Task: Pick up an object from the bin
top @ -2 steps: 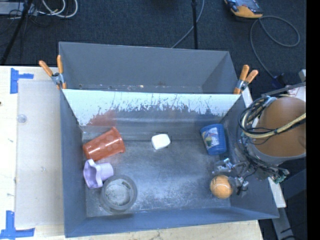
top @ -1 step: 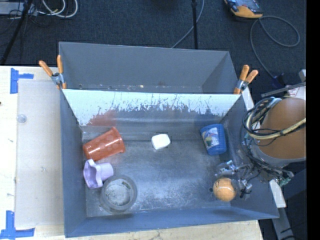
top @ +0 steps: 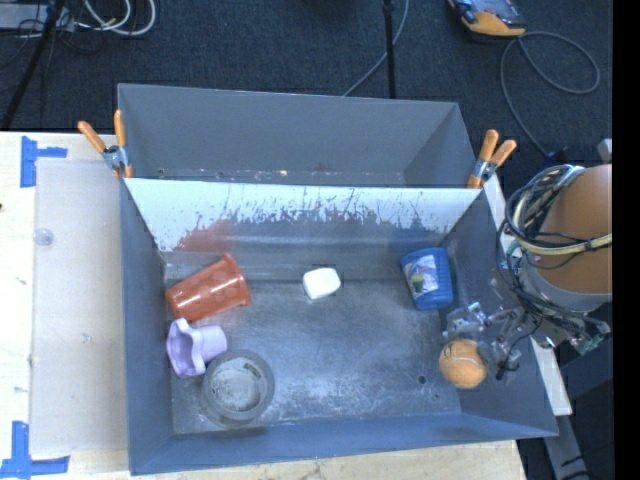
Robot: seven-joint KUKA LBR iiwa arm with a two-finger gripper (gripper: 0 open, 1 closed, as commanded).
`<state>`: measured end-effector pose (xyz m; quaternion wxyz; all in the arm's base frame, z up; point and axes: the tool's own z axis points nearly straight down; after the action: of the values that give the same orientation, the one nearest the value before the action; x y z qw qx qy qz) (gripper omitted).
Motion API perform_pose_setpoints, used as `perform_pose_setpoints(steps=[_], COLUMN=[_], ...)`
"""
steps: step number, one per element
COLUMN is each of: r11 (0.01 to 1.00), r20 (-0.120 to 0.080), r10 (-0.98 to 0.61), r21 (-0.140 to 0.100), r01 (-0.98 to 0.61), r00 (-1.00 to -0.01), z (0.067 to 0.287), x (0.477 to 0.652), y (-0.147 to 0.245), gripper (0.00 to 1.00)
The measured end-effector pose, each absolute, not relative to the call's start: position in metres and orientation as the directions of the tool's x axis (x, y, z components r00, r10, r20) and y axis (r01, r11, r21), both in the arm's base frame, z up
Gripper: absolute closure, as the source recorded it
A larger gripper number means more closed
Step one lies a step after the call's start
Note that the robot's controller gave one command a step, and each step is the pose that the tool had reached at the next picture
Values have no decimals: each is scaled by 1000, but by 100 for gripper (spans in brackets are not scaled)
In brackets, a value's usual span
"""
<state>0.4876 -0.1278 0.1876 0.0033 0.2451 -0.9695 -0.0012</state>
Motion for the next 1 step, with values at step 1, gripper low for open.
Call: perform_pose_setpoints(steps=[1], r11=[880], r20=[1], r10=[-475], r21=[0], r01=[-475], r00=[-880], z=[202], x=[489], y=[-129], gripper=[100])
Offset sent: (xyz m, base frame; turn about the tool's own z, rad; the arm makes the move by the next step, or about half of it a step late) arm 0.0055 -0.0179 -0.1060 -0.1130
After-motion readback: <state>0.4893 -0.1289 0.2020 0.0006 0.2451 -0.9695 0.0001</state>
